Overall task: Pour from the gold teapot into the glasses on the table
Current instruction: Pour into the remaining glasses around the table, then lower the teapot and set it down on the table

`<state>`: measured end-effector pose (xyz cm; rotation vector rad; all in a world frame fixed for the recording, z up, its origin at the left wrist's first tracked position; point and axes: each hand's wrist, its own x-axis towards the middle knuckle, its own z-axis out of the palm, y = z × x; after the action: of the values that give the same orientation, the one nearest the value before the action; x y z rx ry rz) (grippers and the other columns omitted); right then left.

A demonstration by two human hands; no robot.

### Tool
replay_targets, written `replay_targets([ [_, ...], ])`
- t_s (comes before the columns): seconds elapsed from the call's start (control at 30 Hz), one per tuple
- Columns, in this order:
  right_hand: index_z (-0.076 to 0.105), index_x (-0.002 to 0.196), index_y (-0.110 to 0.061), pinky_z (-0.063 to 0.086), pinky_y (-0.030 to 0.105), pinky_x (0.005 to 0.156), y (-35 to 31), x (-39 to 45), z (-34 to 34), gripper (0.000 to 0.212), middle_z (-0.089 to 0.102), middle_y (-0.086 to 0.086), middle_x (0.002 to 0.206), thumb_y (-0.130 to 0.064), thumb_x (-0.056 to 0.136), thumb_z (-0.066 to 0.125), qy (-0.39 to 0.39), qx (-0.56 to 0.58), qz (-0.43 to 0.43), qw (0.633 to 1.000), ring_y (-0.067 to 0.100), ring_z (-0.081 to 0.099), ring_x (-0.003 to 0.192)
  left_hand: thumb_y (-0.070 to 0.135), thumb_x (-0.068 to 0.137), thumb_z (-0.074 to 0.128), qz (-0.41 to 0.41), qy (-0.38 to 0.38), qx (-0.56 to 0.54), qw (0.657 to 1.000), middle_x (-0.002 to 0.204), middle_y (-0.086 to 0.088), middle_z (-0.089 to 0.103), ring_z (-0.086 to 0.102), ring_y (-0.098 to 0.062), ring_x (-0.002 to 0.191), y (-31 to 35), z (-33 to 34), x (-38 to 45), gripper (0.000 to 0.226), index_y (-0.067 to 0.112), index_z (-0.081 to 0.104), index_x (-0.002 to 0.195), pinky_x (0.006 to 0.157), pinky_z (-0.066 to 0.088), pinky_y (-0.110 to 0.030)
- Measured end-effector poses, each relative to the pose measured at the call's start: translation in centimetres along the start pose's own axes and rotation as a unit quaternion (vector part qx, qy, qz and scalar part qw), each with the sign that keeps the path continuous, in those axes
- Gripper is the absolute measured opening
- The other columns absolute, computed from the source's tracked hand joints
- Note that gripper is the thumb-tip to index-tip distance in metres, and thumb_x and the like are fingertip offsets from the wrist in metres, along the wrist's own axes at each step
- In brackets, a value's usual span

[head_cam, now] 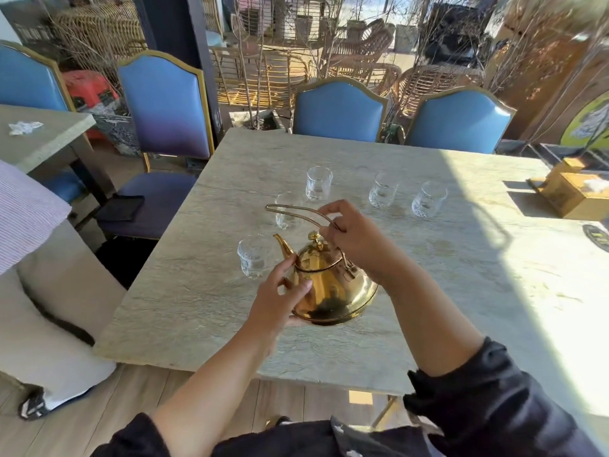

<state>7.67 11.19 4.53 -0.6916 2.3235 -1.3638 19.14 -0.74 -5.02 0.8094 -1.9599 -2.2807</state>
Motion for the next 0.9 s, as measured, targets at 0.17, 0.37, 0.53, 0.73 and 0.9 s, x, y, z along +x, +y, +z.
replay_targets([
  [0.17,0.057,0.089,-0.009,0.042,0.032,0.065,2.9,-0.5,-1.9,0.004,0.052,0.002,0.061,-0.011,0.092,0.058,0.053,0.177,0.057,0.981,0.015,0.047,0.057,0.047,0.087,0.069,0.038,-0.056,0.137,0.988,0.131,0.008,0.049,0.057,-0.022,0.123,1.4,1.4,2.7,0.056,0.063,0.044,0.134,0.104,0.047,-0.042],
  [0.37,0.048,0.083,-0.012,0.04,0.026,0.062,5.6,0.6,-2.3,0.017,0.043,-0.003,0.058,-0.019,0.093,0.059,0.157,0.312,0.082,0.933,0.011,0.04,0.052,0.039,0.091,0.067,0.081,-0.064,0.23,0.968,0.157,0.007,0.044,0.045,-0.021,0.141,3.4,3.8,7.5,0.066,0.037,0.039,0.152,0.115,0.036,-0.045],
  [0.53,0.048,0.076,-0.016,0.035,0.027,0.06,7.6,2.4,-2.0,0.021,0.04,0.0,0.057,-0.02,0.092,0.061,0.219,0.343,0.079,0.91,0.013,0.036,0.053,0.031,0.097,0.06,0.072,-0.036,0.272,0.959,0.15,0.0,0.053,0.052,-0.024,0.135,3.6,6.4,10.9,0.053,0.025,0.047,0.148,0.107,0.042,-0.036],
  [0.73,0.051,0.083,-0.014,0.036,0.022,0.055,9.4,3.9,-1.4,0.015,0.041,0.002,0.056,-0.018,0.091,0.063,0.263,0.353,0.065,0.896,0.012,0.036,0.051,0.025,0.095,0.063,0.064,-0.04,0.264,0.962,0.152,0.0,0.051,0.052,-0.024,0.134,3.1,7.4,13.5,0.055,0.027,0.047,0.148,0.11,0.043,-0.043],
  [0.9,0.049,0.064,-0.022,0.036,0.023,0.054,10.4,4.5,-0.8,0.029,0.042,0.001,0.056,-0.021,0.088,0.066,0.274,0.342,0.074,0.896,0.012,0.037,0.051,0.027,0.093,0.065,0.054,-0.04,0.274,0.96,0.143,-0.001,0.059,0.057,-0.024,0.127,2.6,7.3,14.5,0.056,0.029,0.049,0.146,0.107,0.047,-0.047],
])
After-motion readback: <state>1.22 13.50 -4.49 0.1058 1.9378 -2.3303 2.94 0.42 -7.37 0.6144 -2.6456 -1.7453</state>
